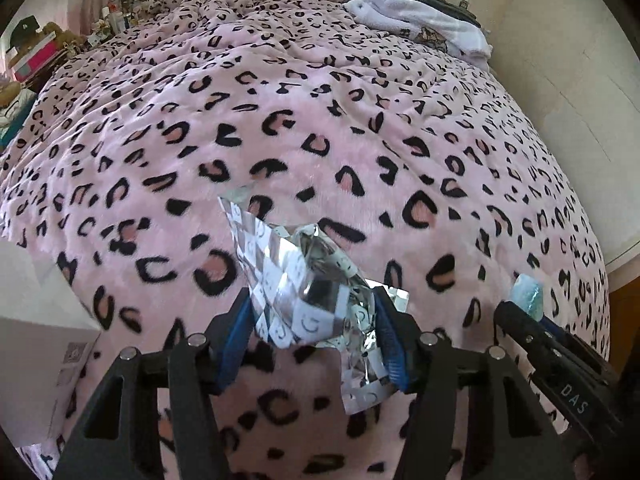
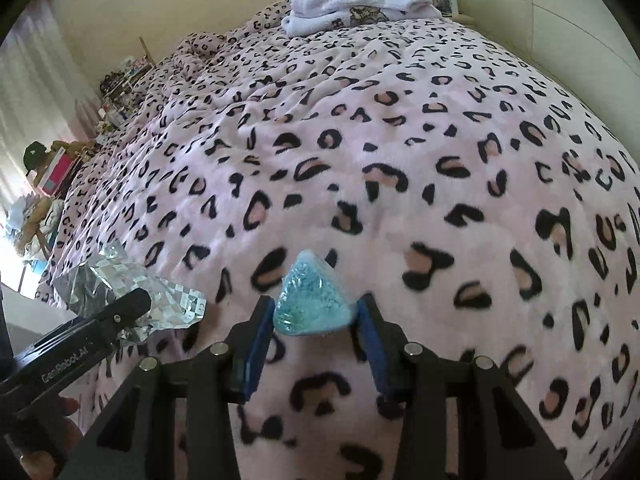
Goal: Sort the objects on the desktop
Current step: 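Carry the foil packet and stone with both tools over the white box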
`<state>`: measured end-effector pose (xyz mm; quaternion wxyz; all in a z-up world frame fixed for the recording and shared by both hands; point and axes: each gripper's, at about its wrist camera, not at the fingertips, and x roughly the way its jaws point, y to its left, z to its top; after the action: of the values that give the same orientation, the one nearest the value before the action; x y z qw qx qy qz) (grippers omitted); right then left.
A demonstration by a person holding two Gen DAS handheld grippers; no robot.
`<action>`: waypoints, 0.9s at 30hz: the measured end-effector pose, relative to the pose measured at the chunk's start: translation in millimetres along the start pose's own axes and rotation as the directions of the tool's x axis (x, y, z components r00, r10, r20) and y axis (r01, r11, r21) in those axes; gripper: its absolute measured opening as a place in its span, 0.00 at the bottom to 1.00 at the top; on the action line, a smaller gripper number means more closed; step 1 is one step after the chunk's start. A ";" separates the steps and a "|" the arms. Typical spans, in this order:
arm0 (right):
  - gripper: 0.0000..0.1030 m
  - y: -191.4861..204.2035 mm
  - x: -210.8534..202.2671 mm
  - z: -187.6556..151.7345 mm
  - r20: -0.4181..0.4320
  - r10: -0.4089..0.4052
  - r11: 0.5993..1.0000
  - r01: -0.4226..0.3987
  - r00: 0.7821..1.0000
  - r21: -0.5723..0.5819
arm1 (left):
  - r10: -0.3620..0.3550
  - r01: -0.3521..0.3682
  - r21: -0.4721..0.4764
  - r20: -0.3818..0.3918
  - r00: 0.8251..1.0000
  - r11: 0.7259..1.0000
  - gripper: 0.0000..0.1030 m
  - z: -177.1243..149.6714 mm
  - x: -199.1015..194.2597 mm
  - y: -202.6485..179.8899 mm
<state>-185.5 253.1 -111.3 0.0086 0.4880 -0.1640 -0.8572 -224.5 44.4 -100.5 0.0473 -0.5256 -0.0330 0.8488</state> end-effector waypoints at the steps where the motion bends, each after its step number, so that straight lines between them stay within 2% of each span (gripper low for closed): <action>1: 0.43 1.1 -2.7 -1.5 0.001 0.003 1.000 -0.003 1.000 0.000 | 0.000 0.000 -0.001 -0.001 1.000 1.000 0.56 -1.7 -2.2 1.0; 13: 0.43 22.8 -34.2 -8.3 0.026 0.034 0.999 -0.033 0.999 -0.027 | 0.024 -0.024 0.012 0.044 0.999 1.000 0.56 -12.7 -51.1 8.8; 27: 0.43 84.7 -97.4 -4.7 0.078 0.066 0.989 -0.055 0.995 -0.139 | 0.066 -0.062 -0.036 0.115 0.991 0.997 0.56 -18.4 -151.7 41.4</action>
<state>-142.8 188.8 -7.8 0.0613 0.4454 -0.1198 -0.8852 -142.7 -14.1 21.8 0.0094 -0.4766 -0.0325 0.8785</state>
